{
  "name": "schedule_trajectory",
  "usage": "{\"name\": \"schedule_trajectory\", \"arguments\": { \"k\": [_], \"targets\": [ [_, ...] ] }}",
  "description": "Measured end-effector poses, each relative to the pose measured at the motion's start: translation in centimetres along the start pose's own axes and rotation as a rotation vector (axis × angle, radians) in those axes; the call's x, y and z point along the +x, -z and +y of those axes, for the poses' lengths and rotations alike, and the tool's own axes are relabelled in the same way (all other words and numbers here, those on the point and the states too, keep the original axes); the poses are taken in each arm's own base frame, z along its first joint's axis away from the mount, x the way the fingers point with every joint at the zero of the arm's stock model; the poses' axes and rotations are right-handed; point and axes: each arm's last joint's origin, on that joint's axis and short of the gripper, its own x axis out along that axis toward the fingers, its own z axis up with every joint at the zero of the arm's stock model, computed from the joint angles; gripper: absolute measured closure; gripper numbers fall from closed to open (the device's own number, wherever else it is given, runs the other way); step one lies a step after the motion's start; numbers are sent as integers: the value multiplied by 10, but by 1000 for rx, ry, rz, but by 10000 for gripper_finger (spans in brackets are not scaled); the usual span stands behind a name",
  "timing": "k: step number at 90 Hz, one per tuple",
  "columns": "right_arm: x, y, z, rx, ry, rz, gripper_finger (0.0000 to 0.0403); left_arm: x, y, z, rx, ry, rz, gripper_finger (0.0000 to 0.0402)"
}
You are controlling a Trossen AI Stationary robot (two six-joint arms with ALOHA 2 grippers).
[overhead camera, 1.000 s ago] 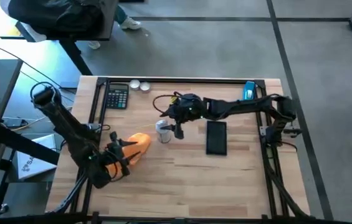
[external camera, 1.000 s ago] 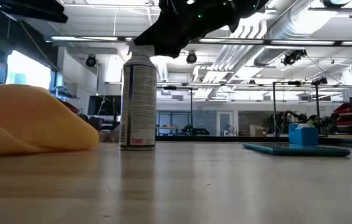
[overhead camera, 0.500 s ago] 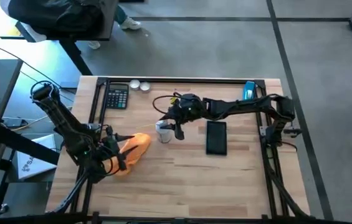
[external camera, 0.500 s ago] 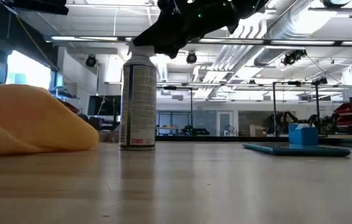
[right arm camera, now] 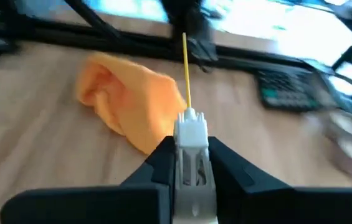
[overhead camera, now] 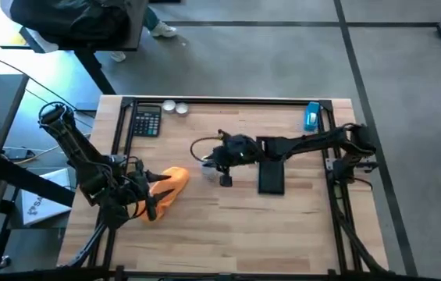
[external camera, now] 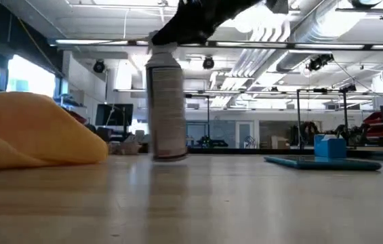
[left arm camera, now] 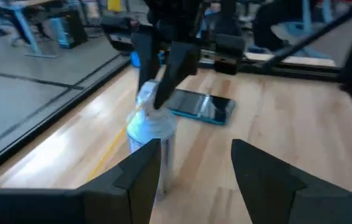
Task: Apply microfiber cloth
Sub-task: Spray the back of the blue tablet using the white spray bottle
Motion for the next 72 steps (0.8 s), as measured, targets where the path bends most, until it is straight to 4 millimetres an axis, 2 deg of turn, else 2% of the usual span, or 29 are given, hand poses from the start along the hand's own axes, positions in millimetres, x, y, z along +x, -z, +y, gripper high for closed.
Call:
{"name": "schedule_trajectory", "arguments": {
  "k": [15, 26, 36, 44, 54, 72],
  "targets": [
    [-37, -16, 33, 113, 210, -28, 366, -5, -5, -1, 36, -6, -27, 226],
    [-48, -3, 64, 289, 371, 12, 367, -4, -3, -4, 65, 4, -13, 226],
    [-58, 6, 83, 474, 460, -8, 366, -1, 2, -9, 82, 15, 7, 226],
    [-60, 15, 101, 543, 488, -35, 364, 3, 8, -17, 101, 8, 14, 226],
    [-58, 21, 118, 533, 463, -36, 362, 10, 14, -27, 130, -7, 12, 226],
    [-47, 27, 116, 506, 471, -1, 360, 27, 25, -45, 169, -27, 16, 226]
  ]
}}
